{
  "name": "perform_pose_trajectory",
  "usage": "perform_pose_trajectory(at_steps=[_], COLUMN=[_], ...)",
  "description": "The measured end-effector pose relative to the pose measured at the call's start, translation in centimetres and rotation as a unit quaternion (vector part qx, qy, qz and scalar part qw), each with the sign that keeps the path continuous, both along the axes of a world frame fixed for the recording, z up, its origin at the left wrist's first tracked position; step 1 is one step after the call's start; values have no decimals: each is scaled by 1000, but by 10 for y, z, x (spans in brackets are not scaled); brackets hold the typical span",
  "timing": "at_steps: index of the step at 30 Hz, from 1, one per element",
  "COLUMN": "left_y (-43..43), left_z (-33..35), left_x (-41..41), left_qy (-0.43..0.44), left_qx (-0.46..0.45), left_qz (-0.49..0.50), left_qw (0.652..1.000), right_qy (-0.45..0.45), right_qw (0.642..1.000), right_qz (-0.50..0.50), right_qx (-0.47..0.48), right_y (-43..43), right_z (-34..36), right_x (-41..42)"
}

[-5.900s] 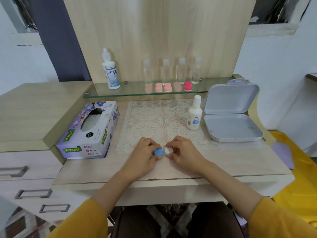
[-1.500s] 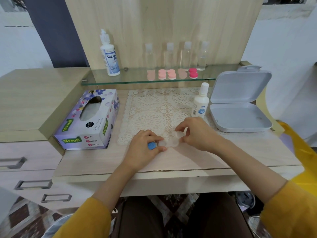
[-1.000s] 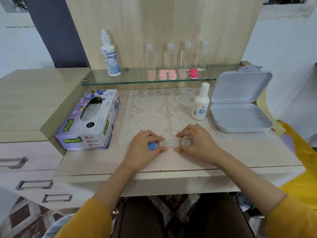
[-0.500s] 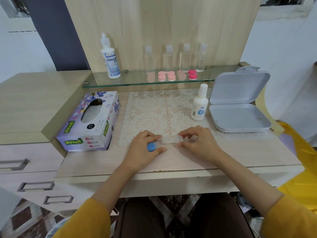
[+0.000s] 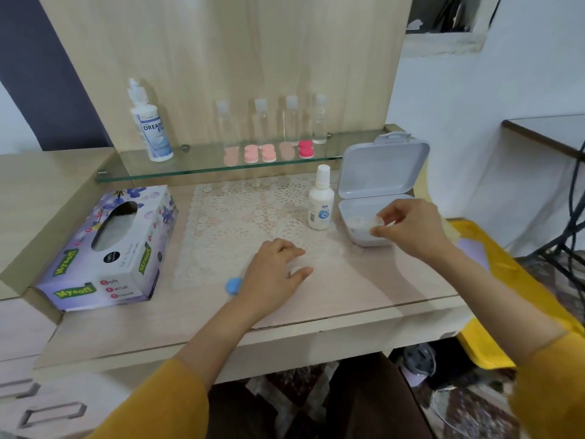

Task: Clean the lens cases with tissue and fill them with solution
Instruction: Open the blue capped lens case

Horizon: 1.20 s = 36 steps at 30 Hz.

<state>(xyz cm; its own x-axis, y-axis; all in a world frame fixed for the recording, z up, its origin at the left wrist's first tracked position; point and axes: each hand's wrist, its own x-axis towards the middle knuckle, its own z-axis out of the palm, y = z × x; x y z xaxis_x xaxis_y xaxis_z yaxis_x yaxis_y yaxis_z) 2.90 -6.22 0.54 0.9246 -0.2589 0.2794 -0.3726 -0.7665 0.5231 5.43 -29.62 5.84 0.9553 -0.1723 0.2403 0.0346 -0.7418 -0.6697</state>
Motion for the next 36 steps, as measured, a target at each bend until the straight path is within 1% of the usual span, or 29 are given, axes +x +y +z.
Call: perform_pose_trajectory(at_steps=[3, 6, 10, 12, 14, 16, 22, 36], left_y=[-16, -18, -16, -15, -15, -15, -15, -15], left_z=[-10, -18, -20, -21, -22, -22, -24, -24], left_x=[2, 2, 4, 4, 5, 5, 6, 5], left_qy=[-6, -16, -17, -18, -21, -21, -17, -19], left_qx=[12, 25, 11, 9, 7, 7, 3, -6], left_qz=[-27, -33, -41, -43, -43, -43, -42, -41], left_qw=[1000, 999, 999, 999, 999, 999, 999, 999], right_qy=[-1, -8, -60, -101, -167, -214, -245, -251], right_qw=[999, 997, 985, 966, 938, 916, 905, 908], right_qz=[-36, -53, -38, -21, -5, 1, 16, 21], right_qx=[-26, -64, -160, -236, -303, -338, -348, -335], right_y=[-19, -28, -28, -24, -21, -19, -15, -14], right_z=[3, 4, 2, -3, -9, -16, -24, -31], right_x=[8, 16, 25, 29, 34, 37, 39, 43])
